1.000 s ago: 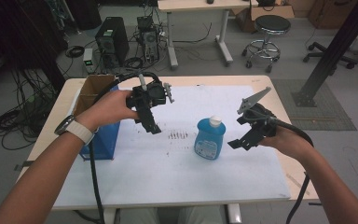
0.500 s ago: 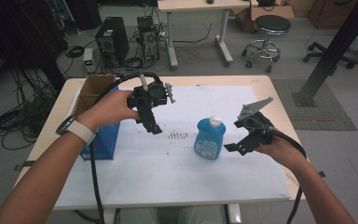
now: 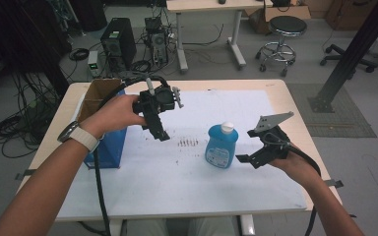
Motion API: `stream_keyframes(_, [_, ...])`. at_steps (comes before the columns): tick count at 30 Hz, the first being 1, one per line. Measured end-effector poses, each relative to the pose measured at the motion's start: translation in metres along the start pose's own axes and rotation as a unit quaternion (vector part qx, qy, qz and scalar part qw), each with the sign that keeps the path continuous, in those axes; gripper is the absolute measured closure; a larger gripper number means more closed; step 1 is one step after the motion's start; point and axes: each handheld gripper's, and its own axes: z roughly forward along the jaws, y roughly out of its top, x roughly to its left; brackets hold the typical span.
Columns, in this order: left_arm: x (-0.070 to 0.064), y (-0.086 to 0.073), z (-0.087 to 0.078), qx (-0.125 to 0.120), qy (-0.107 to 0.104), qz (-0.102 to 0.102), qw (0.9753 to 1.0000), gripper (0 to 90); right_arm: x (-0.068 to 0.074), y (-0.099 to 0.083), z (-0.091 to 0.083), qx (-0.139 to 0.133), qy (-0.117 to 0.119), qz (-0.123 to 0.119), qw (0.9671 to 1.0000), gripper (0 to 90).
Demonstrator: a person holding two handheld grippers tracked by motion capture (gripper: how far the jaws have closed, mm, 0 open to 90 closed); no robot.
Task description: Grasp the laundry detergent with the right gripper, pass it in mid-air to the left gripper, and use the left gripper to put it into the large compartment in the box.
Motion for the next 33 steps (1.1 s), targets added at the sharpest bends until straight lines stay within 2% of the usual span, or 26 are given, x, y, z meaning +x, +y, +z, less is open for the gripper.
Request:
stream_keyframes(14, [0.001,-0.001,0.001,0.001,0.0,0.0,1.0,6.4,0.003,-0.015,0.008,-0.047,0.001,0.011,0.9988,3.7])
stream_keyframes(24, [0.001,-0.003,0.0,0.005,0.0,-0.003,1.0,6.4,0.002,-0.022,0.012,-0.062,0.004,0.018,0.9979,3.7])
stream_keyframes(33, [0.001,-0.002,0.0,0.005,0.001,-0.003,1.0,6.4,0.003,-0.027,0.016,-0.086,0.001,0.02,0.9961,3.8])
